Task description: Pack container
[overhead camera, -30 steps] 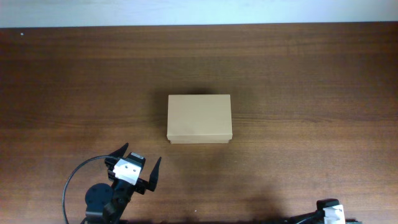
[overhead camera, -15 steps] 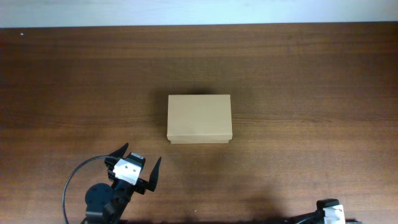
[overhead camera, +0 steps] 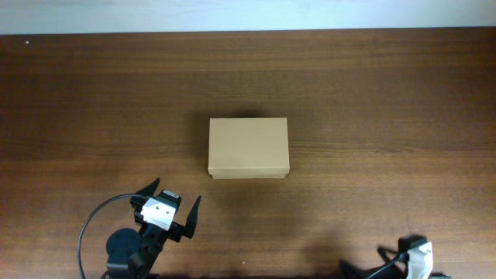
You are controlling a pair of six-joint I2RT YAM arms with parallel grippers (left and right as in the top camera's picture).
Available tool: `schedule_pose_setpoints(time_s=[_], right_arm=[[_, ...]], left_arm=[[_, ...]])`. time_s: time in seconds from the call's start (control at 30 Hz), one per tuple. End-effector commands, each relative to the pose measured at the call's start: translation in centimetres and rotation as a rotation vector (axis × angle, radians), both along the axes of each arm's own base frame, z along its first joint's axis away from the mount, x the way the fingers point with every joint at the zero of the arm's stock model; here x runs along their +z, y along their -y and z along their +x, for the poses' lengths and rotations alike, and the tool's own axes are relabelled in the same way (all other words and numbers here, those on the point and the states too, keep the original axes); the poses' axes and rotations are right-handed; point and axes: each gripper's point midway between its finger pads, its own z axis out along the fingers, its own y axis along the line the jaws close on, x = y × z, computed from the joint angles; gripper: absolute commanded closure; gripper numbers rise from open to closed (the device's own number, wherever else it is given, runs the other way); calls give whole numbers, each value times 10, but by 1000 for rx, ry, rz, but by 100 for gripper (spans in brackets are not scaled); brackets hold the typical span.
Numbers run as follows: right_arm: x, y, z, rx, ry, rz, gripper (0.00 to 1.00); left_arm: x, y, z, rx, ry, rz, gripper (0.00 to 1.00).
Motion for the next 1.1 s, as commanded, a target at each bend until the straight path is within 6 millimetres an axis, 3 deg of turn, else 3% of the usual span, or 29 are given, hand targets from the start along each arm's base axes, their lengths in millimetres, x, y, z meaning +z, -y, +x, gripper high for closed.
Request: schedule_pose_setpoints(time_s=[0.0,0.13,0.33,0.5,0.8,1.07], right_arm=[[13,-11,19,74,117,4,1],[15,-10,64,53,294,-89,1],[-41,-2,102,-44,265,-166,1],[-86,-8,109,-24,245,-161,1],[-131,-24,119,7,181,-109,1],[-129,-25,119,10,187,-104,1]], left_arm=[[0,-3,1,13,12,17,0],[0,-3,1,13,12,17,0],[0,-3,1,13,12,17,0],[0,-3,1,13,12,17,0],[0,-3,1,13,12,17,0],[0,-3,1,13,12,17,0]])
